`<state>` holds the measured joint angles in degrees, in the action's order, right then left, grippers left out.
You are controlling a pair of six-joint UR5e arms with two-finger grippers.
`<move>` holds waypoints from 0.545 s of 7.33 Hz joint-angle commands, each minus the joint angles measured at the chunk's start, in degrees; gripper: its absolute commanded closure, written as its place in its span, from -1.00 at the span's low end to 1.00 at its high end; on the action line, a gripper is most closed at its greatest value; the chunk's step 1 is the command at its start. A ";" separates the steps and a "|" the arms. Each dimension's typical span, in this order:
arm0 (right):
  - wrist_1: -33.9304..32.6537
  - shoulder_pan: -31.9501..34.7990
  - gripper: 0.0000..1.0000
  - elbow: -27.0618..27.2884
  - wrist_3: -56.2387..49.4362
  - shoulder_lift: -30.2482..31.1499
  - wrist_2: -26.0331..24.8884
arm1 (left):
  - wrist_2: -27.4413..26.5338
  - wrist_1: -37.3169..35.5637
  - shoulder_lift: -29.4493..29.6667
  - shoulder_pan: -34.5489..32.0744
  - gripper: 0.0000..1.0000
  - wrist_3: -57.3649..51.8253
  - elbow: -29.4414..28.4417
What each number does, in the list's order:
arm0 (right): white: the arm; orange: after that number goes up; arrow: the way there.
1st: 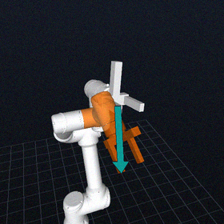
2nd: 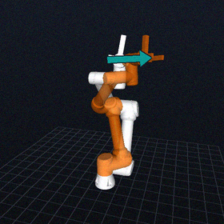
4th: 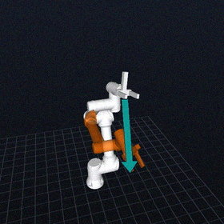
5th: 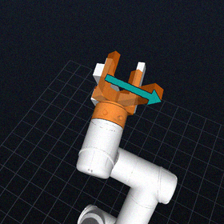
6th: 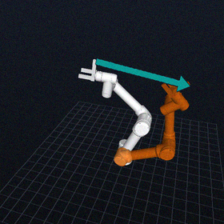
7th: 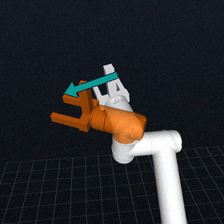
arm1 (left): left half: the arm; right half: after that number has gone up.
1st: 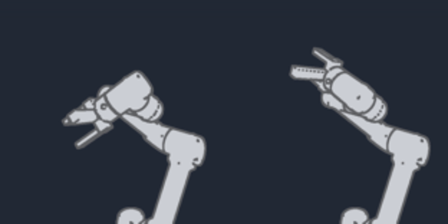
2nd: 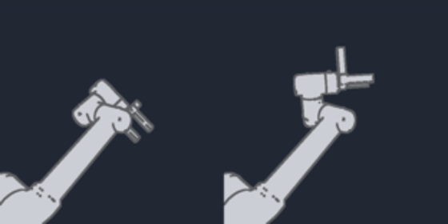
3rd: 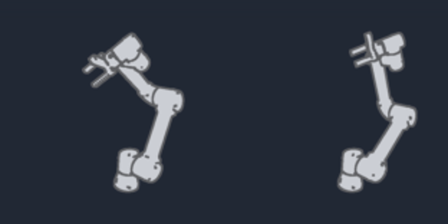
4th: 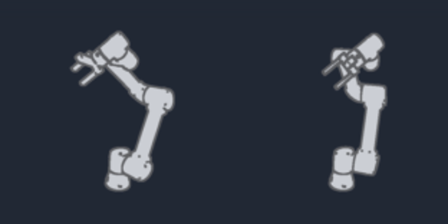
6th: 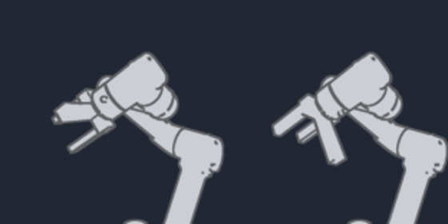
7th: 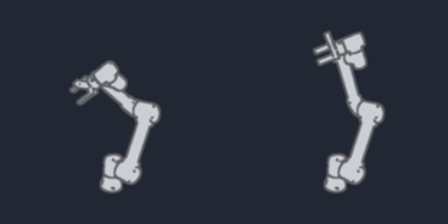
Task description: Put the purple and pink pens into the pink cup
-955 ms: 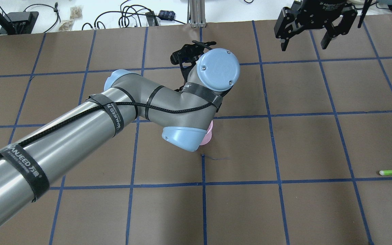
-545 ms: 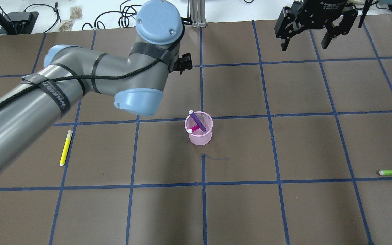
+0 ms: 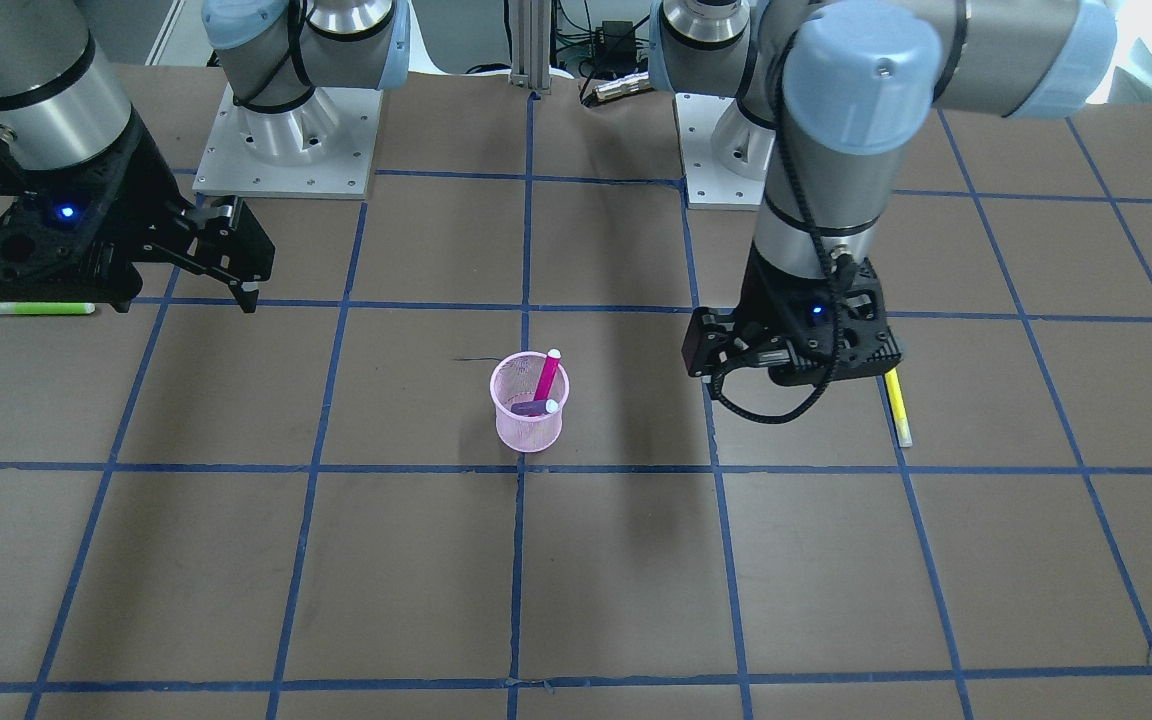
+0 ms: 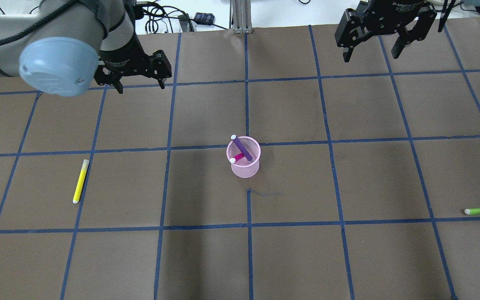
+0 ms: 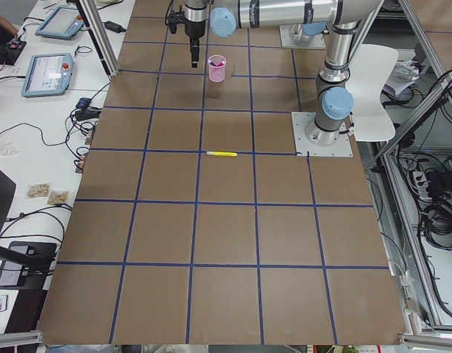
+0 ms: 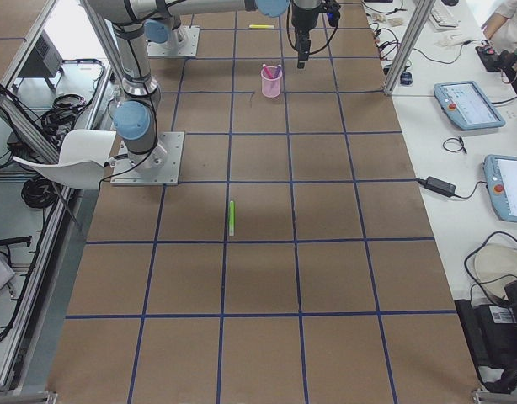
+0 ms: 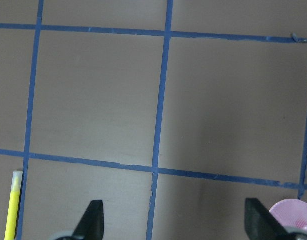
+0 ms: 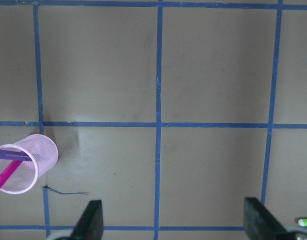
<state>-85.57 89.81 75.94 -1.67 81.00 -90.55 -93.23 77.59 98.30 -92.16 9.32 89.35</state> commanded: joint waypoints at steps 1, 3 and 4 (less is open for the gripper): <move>-0.82 0.27 -1.00 -0.61 0.69 0.56 0.46 | 1.29 7.37 -3.98 3.64 -1.00 -8.02 -0.23; -0.74 0.27 -1.00 -0.79 -0.18 0.56 0.55 | 0.85 13.01 -7.32 5.05 -1.00 -12.39 0.99; -0.83 0.45 -1.00 -0.62 0.09 0.56 -0.49 | 0.77 13.81 -8.03 5.06 -1.00 -12.40 1.01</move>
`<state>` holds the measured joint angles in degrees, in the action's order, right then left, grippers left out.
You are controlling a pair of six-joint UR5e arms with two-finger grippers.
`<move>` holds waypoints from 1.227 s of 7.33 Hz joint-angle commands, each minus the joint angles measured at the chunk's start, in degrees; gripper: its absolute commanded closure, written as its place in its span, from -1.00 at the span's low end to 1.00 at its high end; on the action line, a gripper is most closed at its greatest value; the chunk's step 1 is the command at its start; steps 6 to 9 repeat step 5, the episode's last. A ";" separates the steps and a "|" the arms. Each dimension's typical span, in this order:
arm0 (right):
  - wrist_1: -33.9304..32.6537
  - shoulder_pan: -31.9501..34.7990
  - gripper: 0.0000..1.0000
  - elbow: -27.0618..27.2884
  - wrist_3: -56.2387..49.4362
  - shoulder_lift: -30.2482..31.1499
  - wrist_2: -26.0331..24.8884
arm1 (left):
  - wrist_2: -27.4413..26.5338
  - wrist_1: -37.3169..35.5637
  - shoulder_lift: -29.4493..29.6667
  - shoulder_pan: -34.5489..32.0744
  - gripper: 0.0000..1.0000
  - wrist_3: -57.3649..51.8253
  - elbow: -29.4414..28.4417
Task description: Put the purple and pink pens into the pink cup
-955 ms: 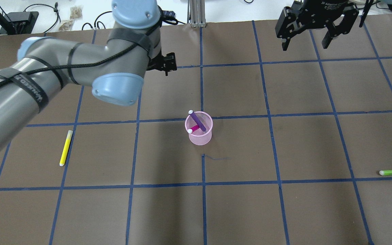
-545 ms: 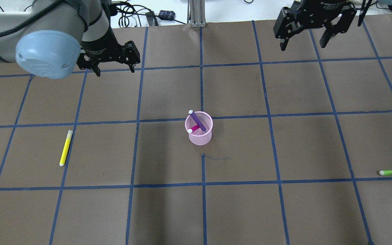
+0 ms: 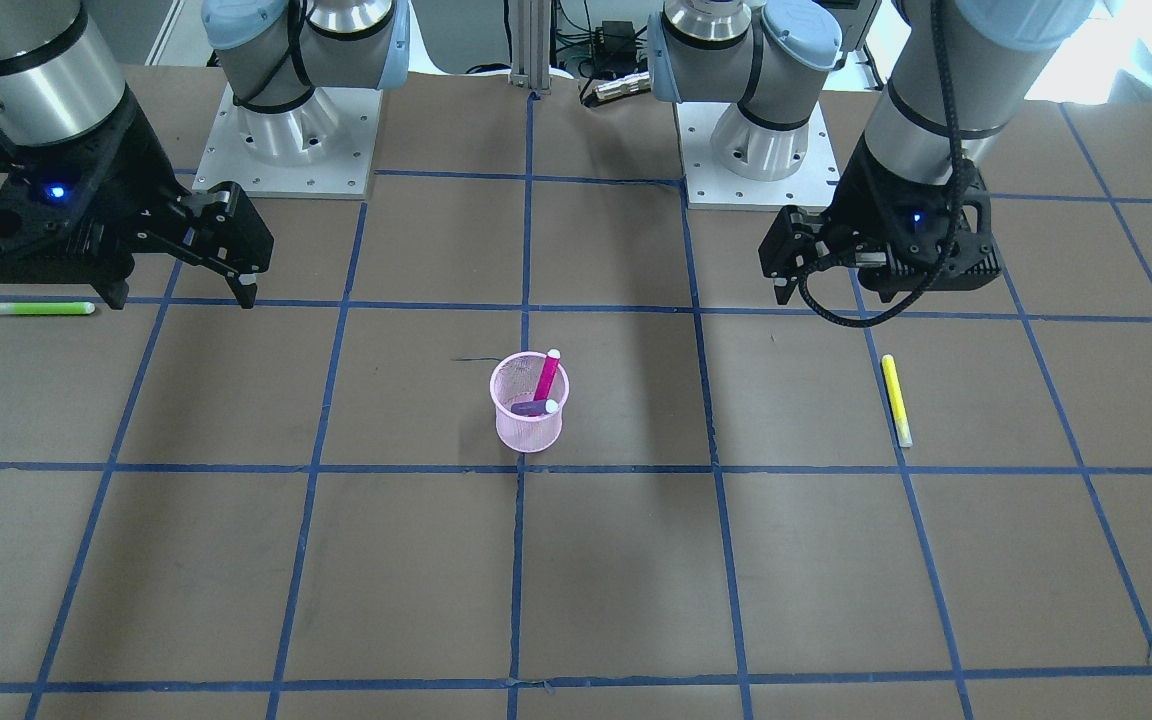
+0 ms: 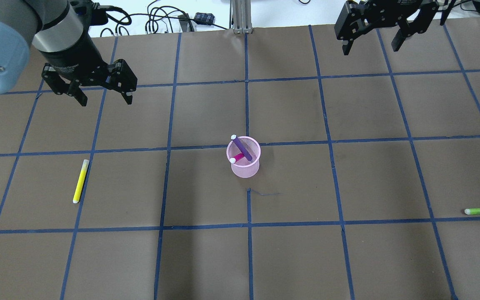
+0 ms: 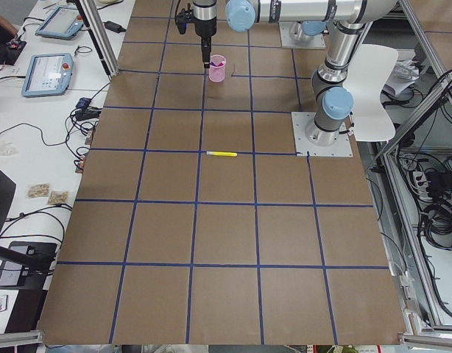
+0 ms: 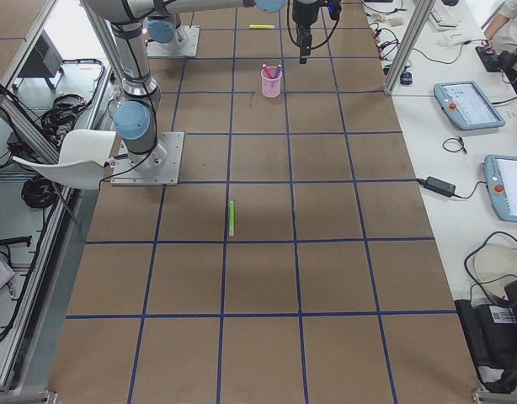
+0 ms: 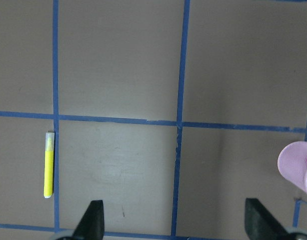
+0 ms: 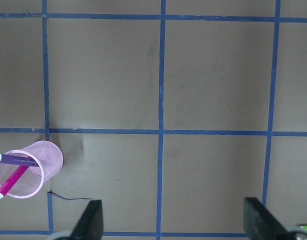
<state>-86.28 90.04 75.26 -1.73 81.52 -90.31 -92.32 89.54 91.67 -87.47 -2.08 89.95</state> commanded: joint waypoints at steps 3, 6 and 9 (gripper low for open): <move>-0.12 0.14 -1.00 -0.11 -0.64 0.04 -0.38 | -0.14 2.13 -1.85 0.46 -1.00 -1.00 1.37; -0.55 0.14 -1.00 0.06 -1.26 0.04 0.14 | -0.14 2.13 -1.85 0.55 -1.00 -1.00 1.54; -0.55 0.14 -1.00 0.06 -1.26 0.04 0.14 | -0.14 2.13 -1.85 0.55 -1.00 -1.00 1.54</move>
